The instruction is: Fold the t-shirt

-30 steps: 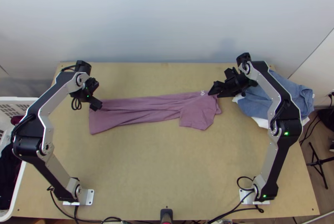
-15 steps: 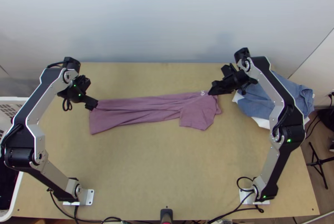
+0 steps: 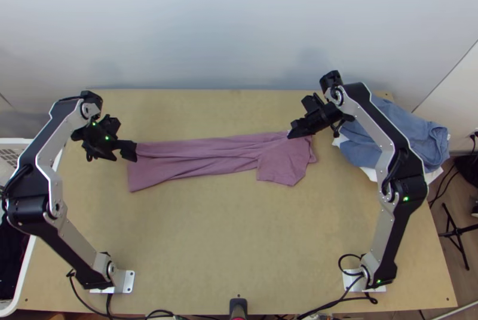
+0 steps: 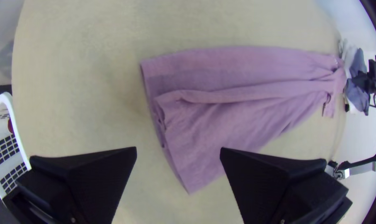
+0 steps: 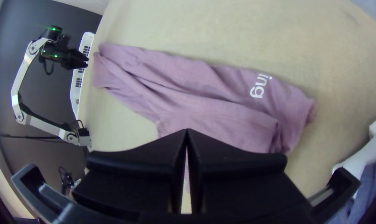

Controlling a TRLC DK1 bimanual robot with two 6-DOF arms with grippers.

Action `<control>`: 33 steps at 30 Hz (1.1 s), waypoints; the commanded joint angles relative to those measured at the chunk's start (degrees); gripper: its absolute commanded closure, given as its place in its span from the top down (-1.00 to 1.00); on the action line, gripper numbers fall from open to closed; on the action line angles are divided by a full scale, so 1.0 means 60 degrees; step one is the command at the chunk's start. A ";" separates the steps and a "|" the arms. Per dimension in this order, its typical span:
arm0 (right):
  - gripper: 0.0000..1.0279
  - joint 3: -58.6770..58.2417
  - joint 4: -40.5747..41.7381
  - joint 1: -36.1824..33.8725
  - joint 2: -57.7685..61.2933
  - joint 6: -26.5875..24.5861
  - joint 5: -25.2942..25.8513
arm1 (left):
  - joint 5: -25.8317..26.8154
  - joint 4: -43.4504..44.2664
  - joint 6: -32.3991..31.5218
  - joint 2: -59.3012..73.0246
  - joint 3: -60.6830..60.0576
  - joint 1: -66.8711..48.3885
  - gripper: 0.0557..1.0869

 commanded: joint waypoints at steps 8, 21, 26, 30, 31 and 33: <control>-0.94 -0.0027 0.0308 0.0083 0.1110 -0.0485 -0.0331 | 0.0977 -0.0084 -0.0670 0.0810 0.0529 0.0538 0.90; -0.94 0.0251 0.0733 0.0244 0.1931 -0.0427 -0.0287 | 0.1461 -0.0011 -0.0743 0.1059 0.0544 0.0567 0.90; -0.94 0.0266 0.0733 0.0244 0.1975 -0.0412 -0.0214 | 0.1461 0.0092 -0.0772 0.1279 0.0617 0.0523 0.90; -0.94 0.0280 0.0733 0.0185 0.1960 -0.0412 -0.0184 | 0.1461 0.0121 -0.0787 0.1352 0.0661 0.0465 0.90; -0.94 0.0266 0.0733 0.0170 0.1960 -0.0397 -0.0184 | 0.1461 0.0136 -0.0802 0.1367 0.0646 0.0450 0.90; -0.94 0.0266 0.0733 0.0141 0.1945 -0.0397 -0.0184 | 0.1461 0.0165 -0.0831 0.1411 0.0558 0.0435 0.90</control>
